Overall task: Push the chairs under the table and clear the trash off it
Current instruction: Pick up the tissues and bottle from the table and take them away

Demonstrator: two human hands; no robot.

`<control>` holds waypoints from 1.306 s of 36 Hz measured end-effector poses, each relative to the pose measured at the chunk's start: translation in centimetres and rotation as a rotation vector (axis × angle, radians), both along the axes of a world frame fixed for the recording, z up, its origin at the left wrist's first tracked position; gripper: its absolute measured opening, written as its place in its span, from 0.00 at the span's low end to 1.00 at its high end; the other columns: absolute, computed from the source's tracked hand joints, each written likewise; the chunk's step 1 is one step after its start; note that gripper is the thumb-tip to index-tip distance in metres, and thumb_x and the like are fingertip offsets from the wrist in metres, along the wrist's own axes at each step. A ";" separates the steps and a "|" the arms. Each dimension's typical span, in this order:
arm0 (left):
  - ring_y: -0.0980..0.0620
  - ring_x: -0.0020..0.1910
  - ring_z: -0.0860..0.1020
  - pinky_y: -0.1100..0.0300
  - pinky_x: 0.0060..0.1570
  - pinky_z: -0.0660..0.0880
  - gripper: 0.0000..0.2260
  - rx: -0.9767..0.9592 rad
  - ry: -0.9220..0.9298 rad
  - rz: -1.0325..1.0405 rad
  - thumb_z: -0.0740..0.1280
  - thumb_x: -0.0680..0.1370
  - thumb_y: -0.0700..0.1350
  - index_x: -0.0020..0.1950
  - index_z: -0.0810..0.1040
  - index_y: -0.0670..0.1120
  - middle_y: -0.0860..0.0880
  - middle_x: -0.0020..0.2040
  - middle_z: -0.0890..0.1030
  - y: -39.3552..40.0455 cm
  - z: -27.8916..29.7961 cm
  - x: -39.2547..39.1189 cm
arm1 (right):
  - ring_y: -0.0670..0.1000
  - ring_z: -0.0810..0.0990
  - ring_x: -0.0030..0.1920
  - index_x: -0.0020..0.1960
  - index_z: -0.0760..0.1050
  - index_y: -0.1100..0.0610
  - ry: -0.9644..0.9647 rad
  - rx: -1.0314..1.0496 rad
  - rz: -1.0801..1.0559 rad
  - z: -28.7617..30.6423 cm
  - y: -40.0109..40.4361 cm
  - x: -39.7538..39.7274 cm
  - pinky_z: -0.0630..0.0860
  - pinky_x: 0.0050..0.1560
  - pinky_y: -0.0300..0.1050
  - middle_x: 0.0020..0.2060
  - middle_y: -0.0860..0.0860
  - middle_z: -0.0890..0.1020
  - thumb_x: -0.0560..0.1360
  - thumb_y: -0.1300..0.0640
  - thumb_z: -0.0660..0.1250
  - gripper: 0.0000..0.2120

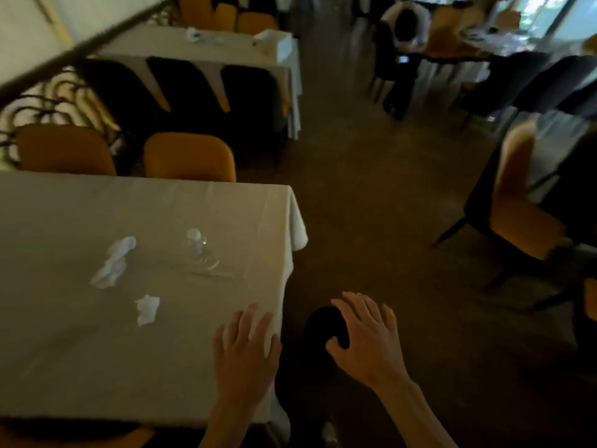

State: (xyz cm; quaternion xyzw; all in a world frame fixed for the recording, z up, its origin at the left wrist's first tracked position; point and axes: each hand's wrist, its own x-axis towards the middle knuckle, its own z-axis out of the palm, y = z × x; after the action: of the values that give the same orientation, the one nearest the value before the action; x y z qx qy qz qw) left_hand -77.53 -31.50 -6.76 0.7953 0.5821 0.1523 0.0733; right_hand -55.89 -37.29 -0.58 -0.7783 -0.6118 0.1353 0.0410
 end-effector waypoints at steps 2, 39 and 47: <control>0.45 0.65 0.72 0.44 0.61 0.67 0.19 -0.009 0.009 0.086 0.58 0.75 0.57 0.62 0.77 0.56 0.50 0.68 0.75 0.1 0.3 0.5 | 0.49 0.50 0.78 0.76 0.55 0.43 -0.005 0.005 0.088 0.1 2.0 1.6 0.48 0.76 0.61 0.77 0.45 0.56 0.73 0.35 0.56 0.34; 0.43 0.66 0.72 0.41 0.63 0.66 0.18 -0.142 -0.051 0.962 0.58 0.75 0.54 0.61 0.78 0.52 0.47 0.67 0.75 14.2 -8.3 -8.5 | 0.52 0.69 0.70 0.69 0.69 0.47 0.016 0.006 0.789 -9.6 40.4 -7.0 0.64 0.68 0.62 0.69 0.49 0.73 0.70 0.39 0.59 0.29; 0.42 0.64 0.73 0.42 0.62 0.67 0.19 -0.146 -0.047 1.101 0.60 0.74 0.50 0.65 0.73 0.53 0.46 0.67 0.75 18.6 -12.2 -10.6 | 0.56 0.75 0.64 0.66 0.73 0.51 0.033 0.025 0.952 -17.6 50.0 -10.8 0.72 0.61 0.63 0.64 0.53 0.77 0.72 0.47 0.66 0.23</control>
State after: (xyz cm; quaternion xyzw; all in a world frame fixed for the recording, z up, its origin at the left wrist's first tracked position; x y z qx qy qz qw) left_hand -88.14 -12.92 -18.93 0.3628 0.9191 0.1452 0.0506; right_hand -66.65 12.69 -18.17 -0.4087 -0.9012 0.1438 -0.0064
